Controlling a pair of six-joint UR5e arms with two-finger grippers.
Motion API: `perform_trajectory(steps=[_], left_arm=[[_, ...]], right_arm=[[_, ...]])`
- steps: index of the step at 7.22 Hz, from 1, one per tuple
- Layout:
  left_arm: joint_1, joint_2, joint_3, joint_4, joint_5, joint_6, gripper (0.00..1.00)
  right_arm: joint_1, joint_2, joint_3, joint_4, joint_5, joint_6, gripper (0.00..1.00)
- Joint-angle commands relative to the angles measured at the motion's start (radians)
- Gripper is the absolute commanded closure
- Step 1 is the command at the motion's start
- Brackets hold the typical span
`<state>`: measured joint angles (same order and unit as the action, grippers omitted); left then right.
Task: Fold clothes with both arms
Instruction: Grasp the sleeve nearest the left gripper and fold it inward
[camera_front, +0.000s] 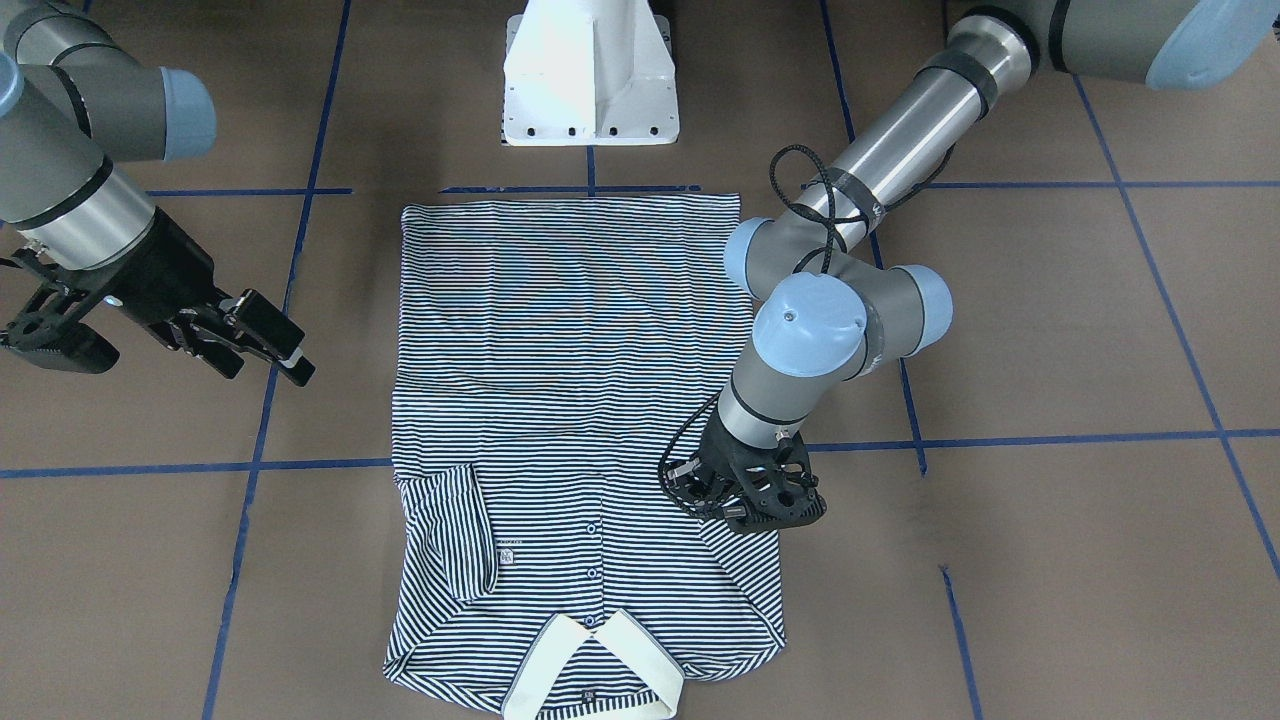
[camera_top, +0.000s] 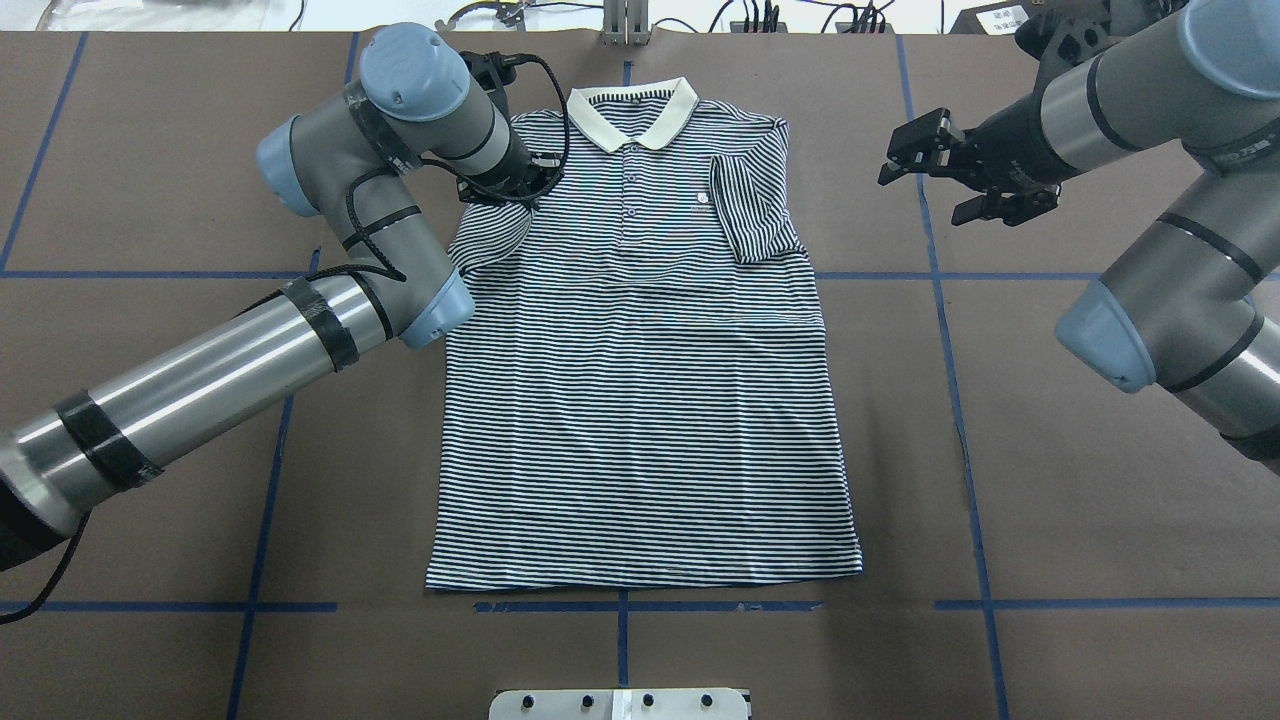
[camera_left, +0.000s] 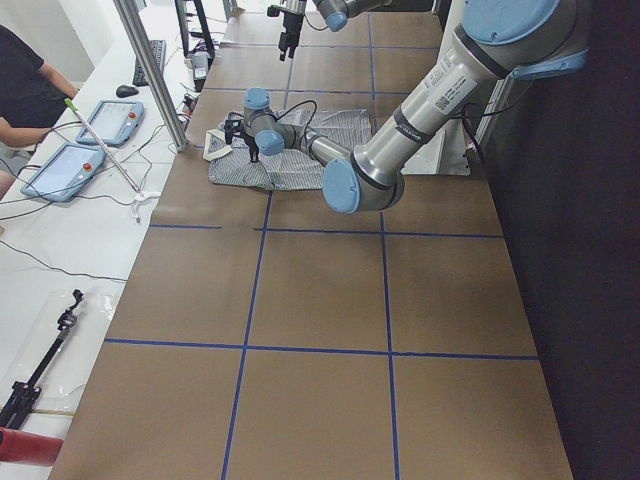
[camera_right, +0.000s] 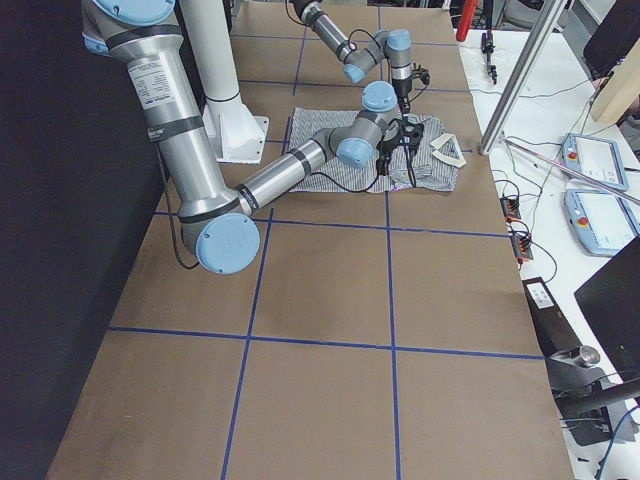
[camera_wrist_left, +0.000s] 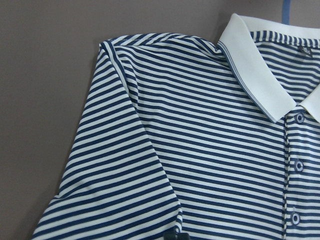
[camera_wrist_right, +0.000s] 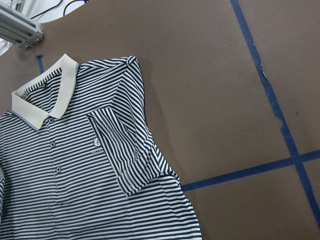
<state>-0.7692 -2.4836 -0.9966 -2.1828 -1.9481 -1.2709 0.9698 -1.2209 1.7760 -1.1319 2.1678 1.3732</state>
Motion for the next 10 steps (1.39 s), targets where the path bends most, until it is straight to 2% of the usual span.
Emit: perform_trajectory(steps=[1,8,9,10], left_arm=[[-0.002,-0.006,0.026,-0.028,0.047,-0.004,1.00],[-0.030,-0.012,0.026,-0.048,0.074,-0.008,1.00],[-0.030,-0.012,0.026,-0.048,0.075,-0.007,0.59],[-0.032,-0.012,0.029,-0.055,0.122,-0.005,0.56]], right_arm=[[-0.002,0.001,-0.001,0.000,-0.008,0.000,0.00],[-0.003,-0.002,0.002,0.000,-0.016,0.013,0.00],[-0.025,-0.002,0.008,-0.002,-0.076,0.024,0.00],[-0.052,-0.002,0.013,-0.002,-0.112,0.047,0.00]])
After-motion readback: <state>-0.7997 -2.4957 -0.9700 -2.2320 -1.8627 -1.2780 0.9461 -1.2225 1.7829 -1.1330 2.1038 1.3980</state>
